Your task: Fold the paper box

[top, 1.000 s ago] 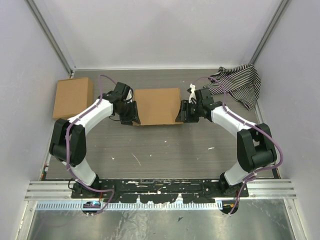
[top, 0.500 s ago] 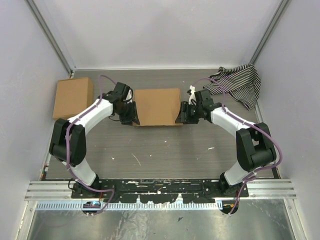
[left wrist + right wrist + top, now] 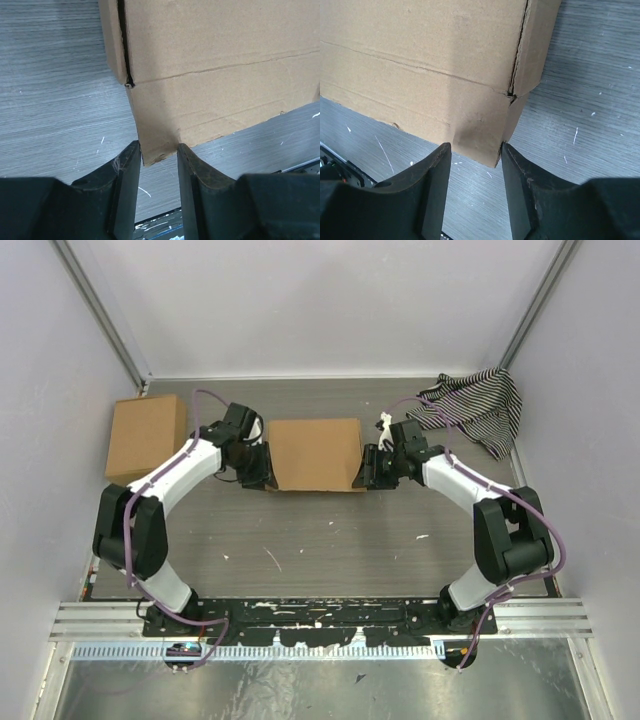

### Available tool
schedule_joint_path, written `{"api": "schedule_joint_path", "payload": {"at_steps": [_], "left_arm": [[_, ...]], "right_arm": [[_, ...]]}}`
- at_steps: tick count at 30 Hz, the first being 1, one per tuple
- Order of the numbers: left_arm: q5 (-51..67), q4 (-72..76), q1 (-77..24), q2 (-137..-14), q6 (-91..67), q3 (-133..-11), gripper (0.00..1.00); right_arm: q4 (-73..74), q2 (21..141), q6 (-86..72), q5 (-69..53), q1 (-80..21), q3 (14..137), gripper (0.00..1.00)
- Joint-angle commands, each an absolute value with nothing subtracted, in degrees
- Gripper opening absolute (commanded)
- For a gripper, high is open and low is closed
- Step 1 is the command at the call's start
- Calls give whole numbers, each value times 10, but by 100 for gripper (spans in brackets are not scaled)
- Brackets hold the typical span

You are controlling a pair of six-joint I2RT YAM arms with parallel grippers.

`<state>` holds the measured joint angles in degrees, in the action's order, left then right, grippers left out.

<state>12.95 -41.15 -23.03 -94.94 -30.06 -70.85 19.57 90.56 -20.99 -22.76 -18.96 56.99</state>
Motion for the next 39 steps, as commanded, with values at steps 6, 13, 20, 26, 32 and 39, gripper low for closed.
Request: {"api": "schedule_joint_path", "payload": {"at_steps": [6, 13, 20, 26, 32, 39], "left_arm": [[163, -406, -234, -917, -306, -705, 41], [156, -399, -234, -933, -299, -697, 42], [140, -397, -234, -945, -292, -694, 42], [114, -424, -240, -949, -286, -706, 42], [80, -462, -259, -955, -278, -731, 42], [50, -497, -277, -964, -272, -751, 43]], "right_arm": [[203, 863, -215, -240, -195, 588, 50], [193, 871, -209, -225, -195, 589, 50], [179, 869, -204, -218, -195, 579, 50], [177, 871, -213, -224, -198, 579, 50], [188, 874, -215, -221, -209, 589, 50], [191, 885, -219, -216, -216, 596, 50]]}}
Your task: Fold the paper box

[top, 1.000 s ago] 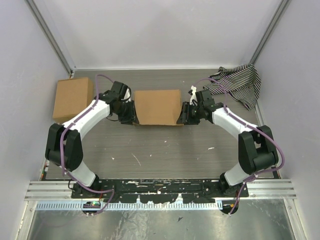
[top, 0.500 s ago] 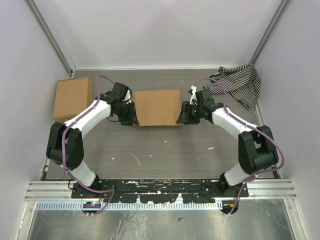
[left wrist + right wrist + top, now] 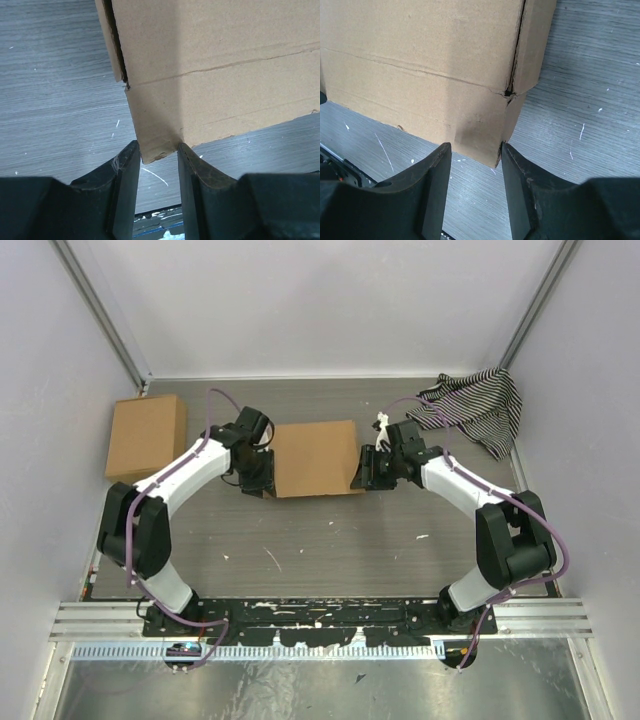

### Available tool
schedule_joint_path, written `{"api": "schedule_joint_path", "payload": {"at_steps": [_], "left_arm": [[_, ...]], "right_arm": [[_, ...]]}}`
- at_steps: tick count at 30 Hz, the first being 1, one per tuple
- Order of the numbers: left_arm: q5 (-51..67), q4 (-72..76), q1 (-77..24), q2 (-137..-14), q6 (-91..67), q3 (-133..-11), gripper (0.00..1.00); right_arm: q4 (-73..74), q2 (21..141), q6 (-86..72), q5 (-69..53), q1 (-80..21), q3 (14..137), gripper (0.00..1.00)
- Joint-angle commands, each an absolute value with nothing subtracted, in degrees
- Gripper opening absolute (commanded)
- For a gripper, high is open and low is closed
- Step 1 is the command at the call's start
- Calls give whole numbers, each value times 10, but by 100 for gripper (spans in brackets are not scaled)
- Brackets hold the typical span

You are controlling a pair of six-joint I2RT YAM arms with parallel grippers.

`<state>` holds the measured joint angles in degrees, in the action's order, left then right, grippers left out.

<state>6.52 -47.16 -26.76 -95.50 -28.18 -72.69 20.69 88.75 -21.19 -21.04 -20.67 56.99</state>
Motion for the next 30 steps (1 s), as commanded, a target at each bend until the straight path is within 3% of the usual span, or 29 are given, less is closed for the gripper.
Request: {"api": "schedule_joint_path", "payload": {"at_steps": [1, 16, 30], "left_arm": [[49, -500, -277, -966, -270, -752, 43], [43, -514, -278, -979, -265, -760, 48], [70, -475, -277, -979, -277, -748, 41]], "right_arm": [[192, 885, -220, -215, -216, 596, 50], [190, 892, -221, -211, -220, 594, 51], [183, 890, -221, -217, -220, 591, 51]]}}
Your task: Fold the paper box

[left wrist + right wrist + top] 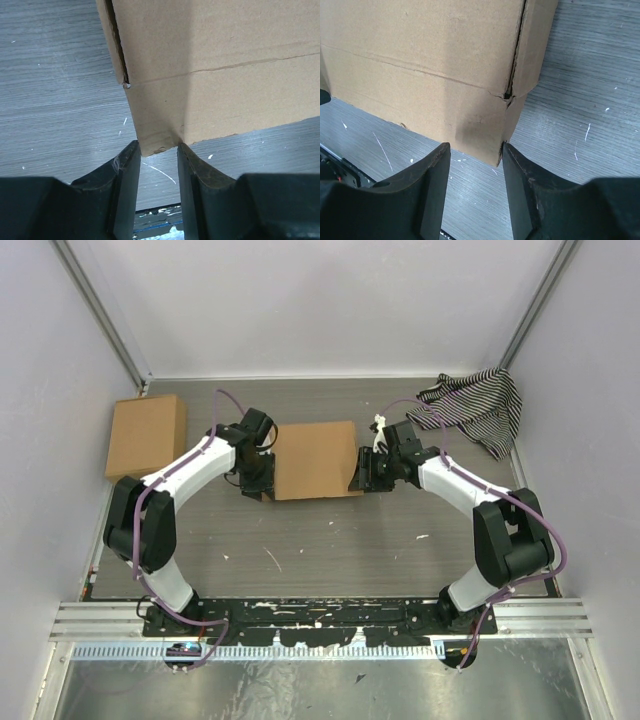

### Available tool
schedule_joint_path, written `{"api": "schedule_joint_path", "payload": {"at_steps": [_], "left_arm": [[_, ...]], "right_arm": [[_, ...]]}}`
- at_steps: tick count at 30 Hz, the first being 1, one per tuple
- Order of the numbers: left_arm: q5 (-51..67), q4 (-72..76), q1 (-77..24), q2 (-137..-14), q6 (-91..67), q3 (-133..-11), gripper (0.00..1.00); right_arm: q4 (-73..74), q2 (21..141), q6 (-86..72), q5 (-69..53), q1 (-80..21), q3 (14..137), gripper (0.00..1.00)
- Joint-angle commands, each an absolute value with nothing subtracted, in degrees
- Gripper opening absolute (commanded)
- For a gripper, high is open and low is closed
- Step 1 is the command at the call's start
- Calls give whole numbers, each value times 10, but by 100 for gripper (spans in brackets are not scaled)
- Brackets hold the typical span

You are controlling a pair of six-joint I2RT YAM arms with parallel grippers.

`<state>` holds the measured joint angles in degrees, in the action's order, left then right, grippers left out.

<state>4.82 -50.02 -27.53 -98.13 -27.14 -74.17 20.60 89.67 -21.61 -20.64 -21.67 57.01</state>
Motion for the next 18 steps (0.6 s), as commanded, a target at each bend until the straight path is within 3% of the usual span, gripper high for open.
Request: {"api": "schedule_joint_path", "payload": {"at_steps": [1, 18], "left_arm": [[71, -475, -277, -979, -277, -748, 41], [66, -447, -274, -986, -275, -733, 40]], "right_arm": [[183, 890, -221, -217, -220, 591, 51], [166, 902, -216, -209, -220, 579, 51]]}}
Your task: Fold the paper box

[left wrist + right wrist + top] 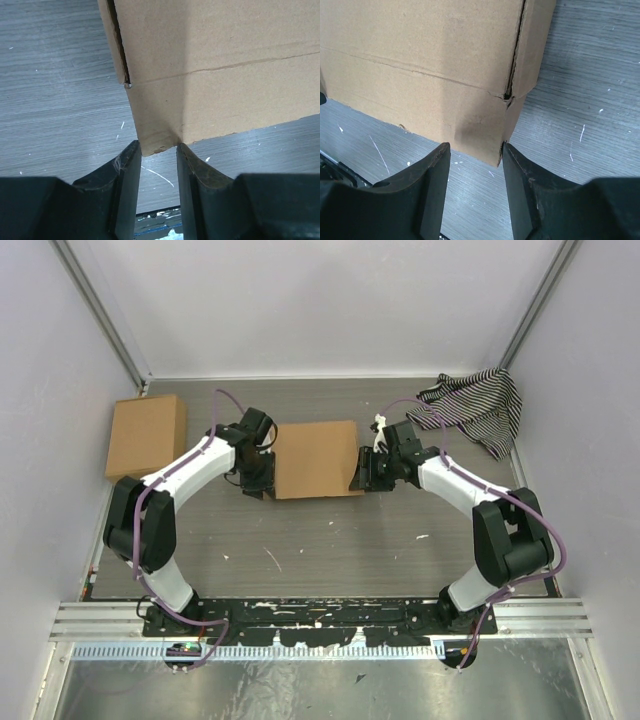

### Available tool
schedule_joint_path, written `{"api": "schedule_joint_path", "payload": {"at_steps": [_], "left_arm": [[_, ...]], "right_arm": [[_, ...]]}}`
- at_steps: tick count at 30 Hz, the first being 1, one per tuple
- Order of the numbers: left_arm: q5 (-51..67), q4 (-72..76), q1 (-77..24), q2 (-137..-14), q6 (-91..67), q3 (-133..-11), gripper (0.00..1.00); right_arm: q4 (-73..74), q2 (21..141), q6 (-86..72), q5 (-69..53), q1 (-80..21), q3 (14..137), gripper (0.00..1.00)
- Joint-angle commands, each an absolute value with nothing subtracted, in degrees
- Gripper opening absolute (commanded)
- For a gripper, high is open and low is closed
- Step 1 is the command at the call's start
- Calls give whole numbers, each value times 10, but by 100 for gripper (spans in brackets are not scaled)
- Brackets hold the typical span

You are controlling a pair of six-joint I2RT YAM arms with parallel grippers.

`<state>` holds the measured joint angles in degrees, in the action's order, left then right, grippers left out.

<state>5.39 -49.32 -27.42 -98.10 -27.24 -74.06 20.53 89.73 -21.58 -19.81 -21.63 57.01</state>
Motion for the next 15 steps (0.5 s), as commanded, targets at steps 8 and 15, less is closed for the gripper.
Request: {"api": "schedule_joint_path", "payload": {"at_steps": [8, 15], "left_arm": [[48, -413, -274, -991, -280, -711, 38], [-9, -324, -274, -997, -290, -659, 37]], "right_arm": [[135, 917, -216, -193, -221, 558, 50], [99, 923, -211, -128, -223, 532, 49]]}}
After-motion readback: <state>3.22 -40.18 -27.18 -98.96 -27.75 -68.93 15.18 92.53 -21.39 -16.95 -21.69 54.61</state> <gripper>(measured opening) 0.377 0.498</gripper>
